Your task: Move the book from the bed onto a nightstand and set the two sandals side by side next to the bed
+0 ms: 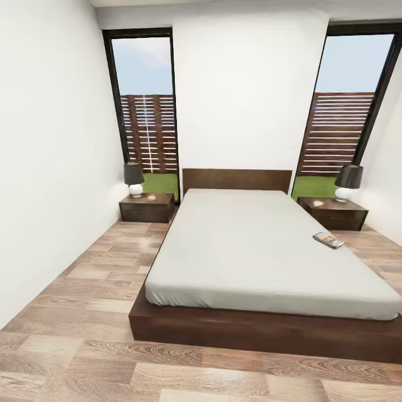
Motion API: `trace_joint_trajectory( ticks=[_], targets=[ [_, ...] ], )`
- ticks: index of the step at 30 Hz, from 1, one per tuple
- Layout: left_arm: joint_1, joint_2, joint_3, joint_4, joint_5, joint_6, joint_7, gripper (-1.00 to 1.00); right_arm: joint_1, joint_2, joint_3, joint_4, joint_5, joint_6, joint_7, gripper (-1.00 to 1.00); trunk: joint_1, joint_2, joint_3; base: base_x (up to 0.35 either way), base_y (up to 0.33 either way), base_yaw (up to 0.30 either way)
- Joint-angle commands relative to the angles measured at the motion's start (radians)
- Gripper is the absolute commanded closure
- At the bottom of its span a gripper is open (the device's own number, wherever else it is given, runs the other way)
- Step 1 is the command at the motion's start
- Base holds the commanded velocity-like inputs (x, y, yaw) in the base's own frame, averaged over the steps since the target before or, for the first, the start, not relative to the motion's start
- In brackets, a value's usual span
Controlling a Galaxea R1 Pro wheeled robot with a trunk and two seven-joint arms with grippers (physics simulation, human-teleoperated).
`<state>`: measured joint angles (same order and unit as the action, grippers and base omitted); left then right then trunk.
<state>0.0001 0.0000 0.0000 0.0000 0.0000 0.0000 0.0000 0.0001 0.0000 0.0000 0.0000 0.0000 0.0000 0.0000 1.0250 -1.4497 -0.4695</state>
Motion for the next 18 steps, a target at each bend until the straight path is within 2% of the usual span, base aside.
trace_joint_trajectory(
  ticks=[1, 13, 18],
  targets=[
    [-0.001, -0.003, -0.002, -0.006, 0.001, 0.006, -0.002, -1.00, 0.006, -0.003, 0.004, -0.002, 0.005, 0.006, 0.006, -1.00, 0.000, 0.000, 0.000, 0.000, 0.000, 0.000],
    [-0.002, -0.002, 0.000, -0.045, 0.001, 0.014, -0.002, -1.00, 0.017, -0.004, 0.001, -0.002, -0.002, 0.007, 0.018, -1.00, 0.000, 0.000, 0.000, 0.000, 0.000, 0.000],
    [-0.002, -0.002, 0.000, -0.066, 0.000, -0.003, -0.002, -1.00, 0.017, -0.003, -0.002, -0.003, -0.002, 0.001, 0.015, -1.00, 0.000, 0.000, 0.000, 0.000, 0.000, 0.000]
  ],
)
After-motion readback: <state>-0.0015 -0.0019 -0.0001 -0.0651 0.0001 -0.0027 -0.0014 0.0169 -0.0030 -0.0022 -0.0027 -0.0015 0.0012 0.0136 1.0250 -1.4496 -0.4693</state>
